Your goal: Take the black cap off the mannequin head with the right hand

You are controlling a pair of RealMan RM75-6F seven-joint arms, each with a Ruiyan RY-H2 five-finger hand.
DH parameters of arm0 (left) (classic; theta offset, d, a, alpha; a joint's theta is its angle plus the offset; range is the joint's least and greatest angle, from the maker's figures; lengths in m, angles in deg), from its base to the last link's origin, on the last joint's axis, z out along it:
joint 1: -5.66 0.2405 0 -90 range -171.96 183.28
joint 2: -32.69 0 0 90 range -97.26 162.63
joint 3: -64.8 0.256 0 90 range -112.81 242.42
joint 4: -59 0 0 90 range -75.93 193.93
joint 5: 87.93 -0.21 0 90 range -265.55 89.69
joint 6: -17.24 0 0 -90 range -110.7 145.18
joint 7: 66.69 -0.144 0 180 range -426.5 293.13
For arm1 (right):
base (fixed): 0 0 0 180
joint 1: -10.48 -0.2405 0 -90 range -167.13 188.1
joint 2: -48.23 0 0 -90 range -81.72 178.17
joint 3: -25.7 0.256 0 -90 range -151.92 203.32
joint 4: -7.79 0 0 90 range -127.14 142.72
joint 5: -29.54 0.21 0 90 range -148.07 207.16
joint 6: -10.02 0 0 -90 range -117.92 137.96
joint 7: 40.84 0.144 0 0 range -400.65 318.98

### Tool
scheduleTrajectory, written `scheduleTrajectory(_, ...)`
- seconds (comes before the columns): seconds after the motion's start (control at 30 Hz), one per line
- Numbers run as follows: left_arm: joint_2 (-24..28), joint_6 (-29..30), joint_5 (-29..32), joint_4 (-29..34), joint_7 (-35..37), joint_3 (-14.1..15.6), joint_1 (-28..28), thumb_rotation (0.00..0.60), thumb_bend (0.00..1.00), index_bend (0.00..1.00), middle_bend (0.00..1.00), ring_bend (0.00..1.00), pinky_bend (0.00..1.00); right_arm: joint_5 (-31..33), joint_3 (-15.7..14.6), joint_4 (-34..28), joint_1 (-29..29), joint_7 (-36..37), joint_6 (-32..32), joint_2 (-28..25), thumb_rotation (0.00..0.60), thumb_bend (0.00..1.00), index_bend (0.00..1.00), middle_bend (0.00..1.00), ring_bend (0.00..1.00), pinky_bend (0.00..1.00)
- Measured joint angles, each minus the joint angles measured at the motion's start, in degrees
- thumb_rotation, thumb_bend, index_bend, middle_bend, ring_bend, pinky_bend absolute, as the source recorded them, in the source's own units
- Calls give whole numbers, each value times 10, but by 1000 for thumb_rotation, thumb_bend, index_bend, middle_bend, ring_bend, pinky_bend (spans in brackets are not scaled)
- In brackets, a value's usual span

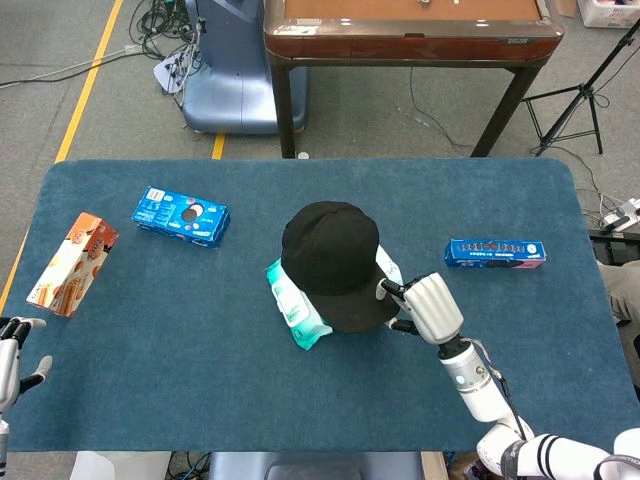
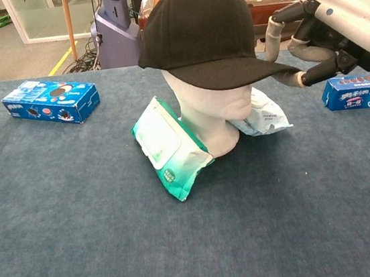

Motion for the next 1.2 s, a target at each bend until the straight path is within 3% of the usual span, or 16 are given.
scheduleTrajectory(0.43, 1, -3, 5, 3, -1, -1, -1, 600, 228, 347, 349, 221, 466, -31, 11, 22, -23, -33, -27, 5, 600, 400, 686, 1000, 1000, 1000)
scheduleTrajectory(1.2, 1, -4, 7, 6, -6, 1, 0, 600, 227, 347, 349, 221, 466, -59, 35, -20, -50, -91, -51, -23, 600, 416, 716, 1000, 1000, 1000)
